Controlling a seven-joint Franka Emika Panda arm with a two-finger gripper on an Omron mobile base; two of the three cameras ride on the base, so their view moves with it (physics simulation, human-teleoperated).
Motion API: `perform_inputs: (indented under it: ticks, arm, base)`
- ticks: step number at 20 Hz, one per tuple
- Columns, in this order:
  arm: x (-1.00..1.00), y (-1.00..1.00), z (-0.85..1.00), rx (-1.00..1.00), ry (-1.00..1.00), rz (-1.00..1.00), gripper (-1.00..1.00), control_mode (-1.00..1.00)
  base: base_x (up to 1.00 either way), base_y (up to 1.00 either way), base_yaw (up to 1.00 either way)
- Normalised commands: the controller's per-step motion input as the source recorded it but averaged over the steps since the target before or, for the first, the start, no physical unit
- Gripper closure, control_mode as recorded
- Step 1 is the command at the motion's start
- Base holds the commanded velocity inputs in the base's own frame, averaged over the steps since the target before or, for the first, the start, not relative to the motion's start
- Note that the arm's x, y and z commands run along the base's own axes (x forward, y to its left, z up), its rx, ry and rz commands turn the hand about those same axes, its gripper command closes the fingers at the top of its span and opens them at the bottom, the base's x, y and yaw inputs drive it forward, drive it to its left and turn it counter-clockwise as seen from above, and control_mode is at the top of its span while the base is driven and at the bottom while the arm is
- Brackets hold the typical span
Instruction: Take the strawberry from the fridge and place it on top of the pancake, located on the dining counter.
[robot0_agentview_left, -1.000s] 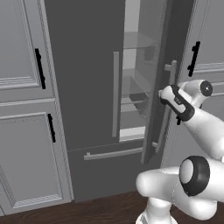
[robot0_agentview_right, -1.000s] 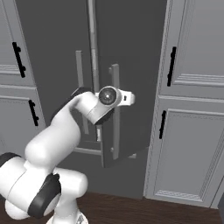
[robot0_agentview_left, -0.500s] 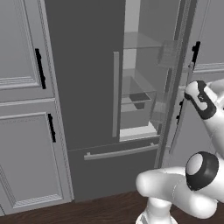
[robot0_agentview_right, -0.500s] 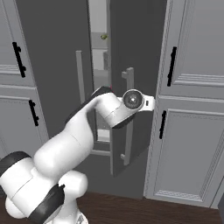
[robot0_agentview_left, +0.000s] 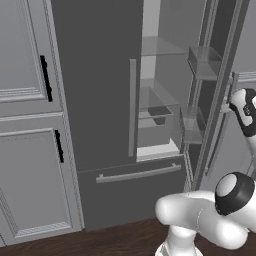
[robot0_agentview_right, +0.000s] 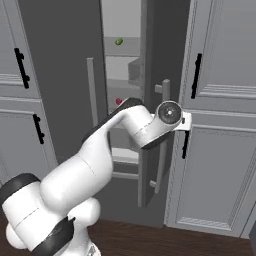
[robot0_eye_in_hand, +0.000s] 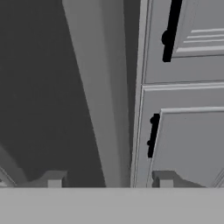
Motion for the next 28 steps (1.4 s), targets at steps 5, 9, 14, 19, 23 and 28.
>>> perform_inputs:
  ticks: [5, 9, 14, 19, 23, 28]
  arm:
    - [-0.94, 0.43, 0.12, -0.16, 0.0, -0.05, -1.0, -1.0]
    - [-0.52, 0.94, 0.49, -0.46, 0.06, -0.04, -1.0, -1.0]
    - [-0.31, 1.0, 0.17, -0.69, 0.17, -0.01, -1.0, -1.0]
    - [0.2, 0.96, -0.07, -0.82, 0.34, -0.06, -1.0, -1.0]
    - [0.51, 0.02, -0.56, -0.29, 0.06, -0.07, -1.0, -1.0]
    - [0.93, -0.18, -0.19, -0.08, 0.34, -0.12, -1.0, -1.0]
  base:
    - [0.0, 0.0, 0.0]
    - [0.0, 0.0, 0.0]
    - [0.0, 0.0, 0.0]
    - [0.0, 0.0, 0.0]
    - [0.0, 0.0, 0.0]
    - [0.0, 0.0, 0.0]
